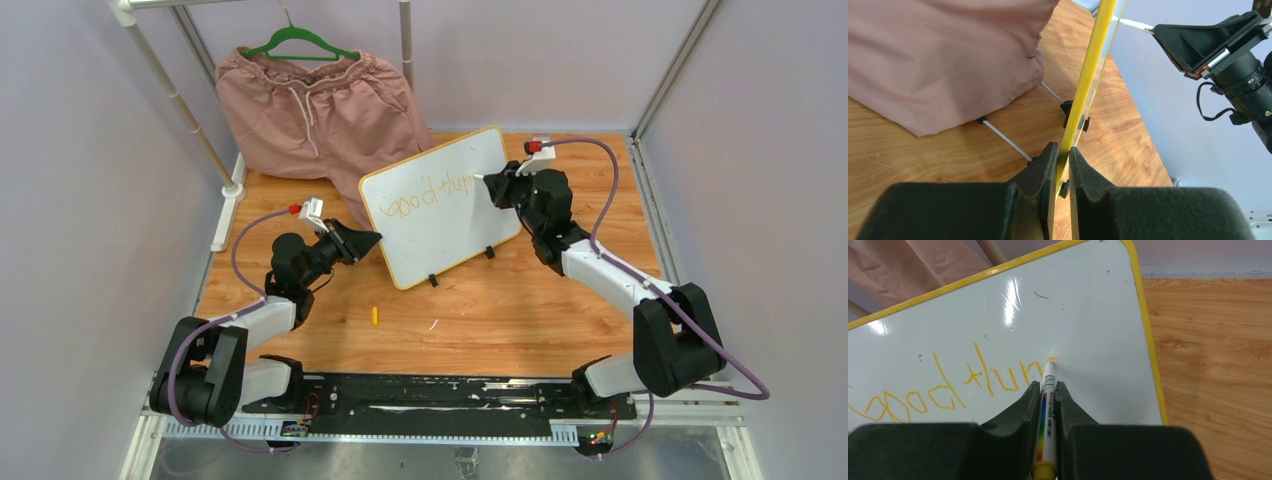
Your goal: Write a sentence on the whiteboard
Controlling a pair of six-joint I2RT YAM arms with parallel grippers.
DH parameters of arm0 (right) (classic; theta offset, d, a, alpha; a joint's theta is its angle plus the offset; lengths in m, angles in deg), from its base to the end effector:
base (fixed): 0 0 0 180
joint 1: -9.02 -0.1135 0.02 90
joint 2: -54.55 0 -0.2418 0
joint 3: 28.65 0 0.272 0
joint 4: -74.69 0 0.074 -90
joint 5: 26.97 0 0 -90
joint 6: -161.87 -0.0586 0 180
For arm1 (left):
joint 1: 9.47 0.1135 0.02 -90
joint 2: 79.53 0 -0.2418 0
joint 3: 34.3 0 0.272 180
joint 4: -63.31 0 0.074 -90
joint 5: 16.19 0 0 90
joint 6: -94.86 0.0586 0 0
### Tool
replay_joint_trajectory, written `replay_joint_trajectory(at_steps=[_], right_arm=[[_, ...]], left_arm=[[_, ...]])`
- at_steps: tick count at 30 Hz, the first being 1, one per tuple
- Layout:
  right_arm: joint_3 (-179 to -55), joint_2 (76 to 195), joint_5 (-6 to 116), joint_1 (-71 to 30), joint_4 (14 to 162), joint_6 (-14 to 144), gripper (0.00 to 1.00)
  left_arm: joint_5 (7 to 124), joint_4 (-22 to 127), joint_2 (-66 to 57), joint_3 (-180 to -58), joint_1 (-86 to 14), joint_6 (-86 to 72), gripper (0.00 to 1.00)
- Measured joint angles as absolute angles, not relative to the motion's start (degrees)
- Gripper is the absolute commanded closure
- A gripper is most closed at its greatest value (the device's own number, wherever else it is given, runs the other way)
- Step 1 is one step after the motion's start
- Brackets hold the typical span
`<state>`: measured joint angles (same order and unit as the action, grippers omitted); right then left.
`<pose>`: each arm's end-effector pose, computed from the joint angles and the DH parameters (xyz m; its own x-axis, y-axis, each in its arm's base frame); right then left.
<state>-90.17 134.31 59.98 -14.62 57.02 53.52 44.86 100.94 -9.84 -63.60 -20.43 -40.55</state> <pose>0.3357 0.1504 0.2650 -0.1501 0.2775 -0.9489 -0.4235 0.8493 0.3153 0.2581 -0.0789 0.1580 -0.4897 -0.5399 -0.6846 0.4164 0.5451 -0.7277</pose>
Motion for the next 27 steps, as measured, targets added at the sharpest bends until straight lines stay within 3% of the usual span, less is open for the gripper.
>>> replay_joint_trajectory(at_steps=[27], right_arm=[[-88.81,133.24,61.60,-14.60,59.05,53.47,1.00]], left_arm=[[44.84,100.96,-9.87,-63.60,-20.43,-40.57,0.84]])
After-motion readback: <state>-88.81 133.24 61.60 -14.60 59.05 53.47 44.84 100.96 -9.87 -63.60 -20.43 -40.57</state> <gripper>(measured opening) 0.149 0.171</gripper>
